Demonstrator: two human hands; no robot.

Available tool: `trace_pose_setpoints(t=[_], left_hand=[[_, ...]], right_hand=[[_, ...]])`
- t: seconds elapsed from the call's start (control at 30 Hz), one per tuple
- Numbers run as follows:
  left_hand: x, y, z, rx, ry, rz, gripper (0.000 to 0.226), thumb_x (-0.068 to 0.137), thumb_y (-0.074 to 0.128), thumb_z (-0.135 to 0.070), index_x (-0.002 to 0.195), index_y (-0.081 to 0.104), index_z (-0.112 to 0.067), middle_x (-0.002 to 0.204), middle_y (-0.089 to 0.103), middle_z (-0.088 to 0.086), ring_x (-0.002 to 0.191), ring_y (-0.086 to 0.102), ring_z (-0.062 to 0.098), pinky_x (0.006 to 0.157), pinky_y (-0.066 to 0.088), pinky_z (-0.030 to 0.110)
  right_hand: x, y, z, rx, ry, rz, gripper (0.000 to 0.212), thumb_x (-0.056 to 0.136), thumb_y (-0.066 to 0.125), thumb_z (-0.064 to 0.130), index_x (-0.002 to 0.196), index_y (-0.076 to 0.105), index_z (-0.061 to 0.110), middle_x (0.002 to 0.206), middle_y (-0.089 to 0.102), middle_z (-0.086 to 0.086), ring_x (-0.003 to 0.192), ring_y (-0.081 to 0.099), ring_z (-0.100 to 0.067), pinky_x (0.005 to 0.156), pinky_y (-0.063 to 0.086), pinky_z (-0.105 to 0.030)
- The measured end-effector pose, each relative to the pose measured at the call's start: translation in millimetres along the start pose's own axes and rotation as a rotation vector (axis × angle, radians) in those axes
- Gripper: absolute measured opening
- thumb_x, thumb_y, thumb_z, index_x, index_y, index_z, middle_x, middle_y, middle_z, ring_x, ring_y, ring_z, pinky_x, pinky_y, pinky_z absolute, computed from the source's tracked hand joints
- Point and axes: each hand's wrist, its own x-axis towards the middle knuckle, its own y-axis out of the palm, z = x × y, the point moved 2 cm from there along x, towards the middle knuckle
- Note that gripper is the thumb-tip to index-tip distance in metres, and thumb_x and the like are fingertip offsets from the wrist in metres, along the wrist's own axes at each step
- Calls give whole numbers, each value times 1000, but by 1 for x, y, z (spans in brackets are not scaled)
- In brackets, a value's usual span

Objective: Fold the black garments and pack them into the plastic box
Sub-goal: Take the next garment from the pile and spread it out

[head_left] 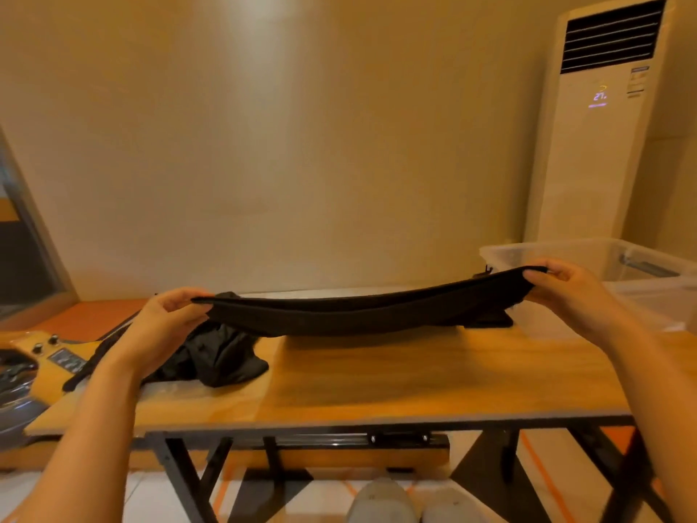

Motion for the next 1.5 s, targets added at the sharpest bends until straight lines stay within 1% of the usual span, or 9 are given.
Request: trace_pose_setpoints(t=[0.2, 0.3, 0.47, 0.63, 0.83, 0.97, 1.1, 1.17, 1.5], left_hand=[[-54, -1, 22, -82, -1, 74, 5, 76, 75, -22, 80, 75, -18, 85, 70, 9, 87, 68, 23, 75, 58, 32], [-69, -3, 32, -62, 16, 132, 52, 45, 92, -48, 82, 74, -16, 85, 70, 11, 84, 69, 24, 73, 59, 33], [-84, -2, 33, -116, -20, 169, 55, 36, 95, -47, 77, 73, -18, 83, 70, 10, 80, 70, 21, 68, 59, 27], [-83, -2, 30, -147, -59, 211, 57, 43, 95, -44, 83, 67, -15, 83, 66, 12, 76, 67, 21, 64, 56, 24], [-71, 8, 31, -112, -94, 205, 58, 45, 94, -43, 85, 65, -13, 82, 69, 10, 74, 69, 20, 63, 57, 25], [-50, 14, 39, -32, -94, 125, 16, 80, 69, -17, 91, 63, -7, 84, 69, 10, 81, 68, 24, 69, 57, 28], [-10, 20, 51, 168, -92, -9, 9, 91, 59, -6, 96, 66, -6, 85, 73, 8, 81, 70, 20, 71, 56, 28], [19, 27, 57, 237, -76, -64, 10, 90, 60, -5, 97, 67, -6, 84, 73, 8, 78, 70, 19, 64, 57, 23], [227, 70, 129, 807, -94, -63, 8, 92, 62, -14, 98, 63, -9, 86, 67, 10, 62, 66, 25, 57, 53, 29]], right_hand=[[-66, 1, -5, 83, 27, 32, 18, 66, 68, 30, 79, 74, 19, 83, 70, -4, 86, 67, -15, 77, 56, -22], [-89, 0, -6, 82, 51, 80, 13, 69, 65, 28, 76, 75, 23, 81, 69, -3, 83, 67, -13, 71, 57, -23], [-108, -1, 2, 73, 86, 122, 25, 79, 53, 15, 72, 74, 25, 77, 68, 0, 75, 67, -10, 60, 55, -20], [-110, -1, 7, 114, 129, 137, 38, 91, 44, 6, 73, 73, 23, 76, 68, -2, 69, 67, -10, 53, 53, -18], [-94, 5, 2, 102, 173, 117, 11, 75, 67, 23, 83, 73, 19, 82, 70, -5, 75, 68, -13, 57, 54, -18], [-75, 6, -9, -2, 218, 25, 71, 46, 88, 55, 100, 68, 13, 92, 72, -5, 84, 70, -15, 64, 57, -21], [-38, 11, -22, -86, 261, -126, 25, 77, 67, 29, 98, 68, 14, 90, 73, -4, 86, 69, -19, 63, 55, -22], [-6, 13, -35, -173, 297, -192, 8, 90, 61, 16, 93, 68, 16, 91, 70, -7, 84, 68, -17, 64, 54, -23], [191, 48, -141, -1176, 280, -280, 17, 95, 55, 12, 100, 64, -1, 101, 64, -21, 94, 59, -38, 72, 47, -40]])
